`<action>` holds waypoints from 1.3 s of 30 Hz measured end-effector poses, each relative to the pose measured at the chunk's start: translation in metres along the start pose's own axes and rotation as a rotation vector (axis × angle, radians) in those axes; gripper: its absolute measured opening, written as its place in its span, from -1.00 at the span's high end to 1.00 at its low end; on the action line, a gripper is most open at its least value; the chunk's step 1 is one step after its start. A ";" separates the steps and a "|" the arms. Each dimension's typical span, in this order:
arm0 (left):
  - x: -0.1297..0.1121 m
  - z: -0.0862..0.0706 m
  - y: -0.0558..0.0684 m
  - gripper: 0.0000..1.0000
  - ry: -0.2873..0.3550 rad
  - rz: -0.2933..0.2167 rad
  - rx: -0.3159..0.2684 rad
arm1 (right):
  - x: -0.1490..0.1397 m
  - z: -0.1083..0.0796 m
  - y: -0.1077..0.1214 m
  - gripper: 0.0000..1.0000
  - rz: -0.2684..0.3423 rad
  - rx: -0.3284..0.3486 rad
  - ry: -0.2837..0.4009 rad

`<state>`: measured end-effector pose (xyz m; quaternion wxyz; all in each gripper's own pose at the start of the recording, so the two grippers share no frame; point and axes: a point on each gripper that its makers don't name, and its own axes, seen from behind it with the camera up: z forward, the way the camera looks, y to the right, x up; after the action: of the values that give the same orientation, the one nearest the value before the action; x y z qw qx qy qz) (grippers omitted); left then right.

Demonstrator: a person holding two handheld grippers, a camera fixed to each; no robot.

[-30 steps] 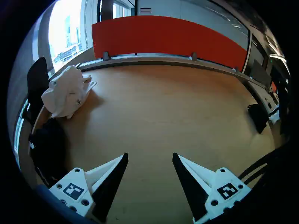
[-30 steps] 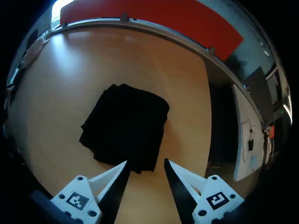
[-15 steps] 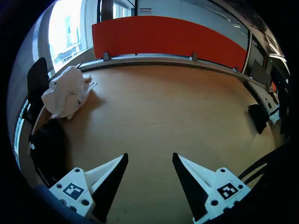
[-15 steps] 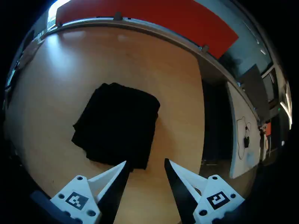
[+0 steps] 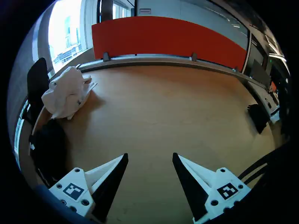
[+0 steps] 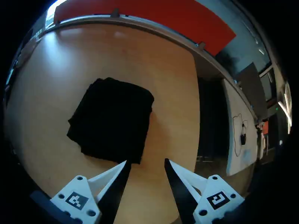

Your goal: Fold towel

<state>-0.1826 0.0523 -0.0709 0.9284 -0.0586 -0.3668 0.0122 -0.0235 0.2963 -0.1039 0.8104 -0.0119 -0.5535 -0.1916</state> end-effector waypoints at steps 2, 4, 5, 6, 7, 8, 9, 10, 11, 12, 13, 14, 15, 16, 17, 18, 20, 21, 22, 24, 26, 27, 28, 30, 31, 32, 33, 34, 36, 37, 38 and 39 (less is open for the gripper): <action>0.000 0.000 0.000 -0.76 0.001 0.000 0.000 | -0.002 -0.001 0.002 -0.37 0.002 -0.007 -0.003; 0.000 0.000 0.000 -0.75 0.002 0.000 -0.001 | -0.004 -0.002 0.004 -0.37 0.006 -0.011 -0.002; 0.000 0.000 0.000 -0.75 0.002 0.001 -0.001 | -0.004 -0.002 0.004 -0.37 0.010 -0.011 0.000; 0.001 0.000 0.000 -0.75 0.002 0.001 -0.001 | -0.004 -0.003 0.005 -0.37 0.014 -0.011 0.002; 0.001 0.000 0.000 -0.75 0.003 0.002 -0.002 | -0.003 -0.003 0.005 -0.37 0.018 -0.011 0.005; 0.001 -0.001 0.000 -0.76 0.003 0.003 -0.002 | -0.003 -0.003 0.005 -0.37 0.021 -0.011 0.008; 0.001 -0.001 0.001 -0.75 0.004 0.004 -0.002 | -0.002 -0.003 0.005 -0.37 0.025 -0.011 0.011; 0.002 -0.001 0.001 -0.75 0.005 0.004 -0.002 | -0.001 -0.004 0.004 -0.37 0.027 -0.010 0.014; 0.002 -0.001 0.001 -0.75 0.006 0.005 -0.002 | -0.001 -0.004 0.004 -0.37 0.029 -0.009 0.016; 0.002 -0.002 0.001 -0.76 0.007 0.005 -0.002 | 0.000 -0.004 0.004 -0.37 0.031 -0.008 0.019; 0.002 -0.002 0.001 -0.76 0.008 0.004 -0.002 | 0.001 -0.005 0.003 -0.37 0.031 -0.007 0.021; 0.002 -0.002 0.001 -0.76 0.009 0.003 -0.003 | 0.002 -0.006 0.002 -0.37 0.032 -0.006 0.024; 0.003 -0.002 0.001 -0.76 0.010 0.003 -0.004 | 0.003 -0.006 0.002 -0.37 0.033 -0.005 0.026; 0.003 -0.002 0.001 -0.76 0.010 0.002 -0.004 | 0.004 -0.007 0.001 -0.38 0.033 -0.004 0.030; 0.003 -0.002 0.001 -0.75 0.011 0.002 -0.004 | 0.005 -0.007 0.000 -0.41 0.034 -0.002 0.033; 0.003 -0.003 0.001 -0.75 0.012 0.002 -0.004 | 0.007 -0.008 -0.001 -0.51 0.035 -0.001 0.037; 0.004 -0.003 0.001 -0.75 0.013 0.003 -0.004 | 0.010 -0.010 -0.004 -0.83 0.037 0.005 0.048; 0.004 -0.003 0.001 -0.75 0.014 0.003 -0.005 | 0.012 -0.011 -0.005 -0.92 0.038 0.008 0.054; 0.004 -0.003 0.001 -0.75 0.015 0.004 -0.005 | 0.014 -0.011 -0.007 -0.97 0.039 0.011 0.060; 0.003 -0.003 0.001 -0.75 0.015 0.004 -0.005 | 0.018 -0.013 -0.010 -0.97 0.041 0.018 0.073; 0.004 -0.004 0.002 -0.76 0.016 0.003 -0.005 | 0.022 -0.014 -0.012 -0.97 0.043 0.018 0.083; 0.004 -0.004 0.002 -0.76 0.016 0.003 -0.005 | 0.023 -0.015 -0.013 -0.97 0.043 0.017 0.088; 0.004 -0.004 0.002 -0.75 0.017 0.003 -0.006 | 0.025 -0.016 -0.014 -0.97 0.044 0.019 0.093; 0.005 -0.004 0.003 -0.75 0.019 0.004 -0.007 | 0.027 -0.017 -0.016 -0.97 0.044 0.021 0.100; 0.005 -0.004 0.003 -0.75 0.020 0.004 -0.008 | 0.029 -0.018 -0.017 -0.97 0.045 0.023 0.104; 0.006 -0.004 0.003 -0.75 0.021 0.005 -0.008 | 0.030 -0.018 -0.018 -0.97 0.046 0.024 0.107; 0.006 -0.004 0.003 -0.75 0.021 0.006 -0.008 | 0.031 -0.019 -0.019 -0.97 0.048 0.025 0.111; 0.007 -0.004 0.003 -0.75 0.022 0.006 -0.009 | 0.032 -0.020 -0.020 -0.97 0.050 0.027 0.115; 0.008 -0.004 0.004 -0.75 0.023 0.006 -0.010 | 0.034 -0.021 -0.022 -0.97 0.056 0.030 0.122; 0.008 -0.004 0.004 -0.75 0.024 0.006 -0.010 | 0.035 -0.021 -0.023 -0.97 0.060 0.032 0.127; 0.008 -0.003 0.004 -0.75 0.024 0.006 -0.011 | 0.036 -0.022 -0.024 -0.97 0.065 0.033 0.131; 0.009 -0.003 0.004 -0.75 0.025 0.006 -0.011 | 0.037 -0.022 -0.025 -0.97 0.070 0.034 0.135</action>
<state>-0.1740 0.0565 -0.0677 0.9325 -0.0651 -0.3551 0.0122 0.0001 0.2566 -0.0839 0.8521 -0.0043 -0.5001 -0.1541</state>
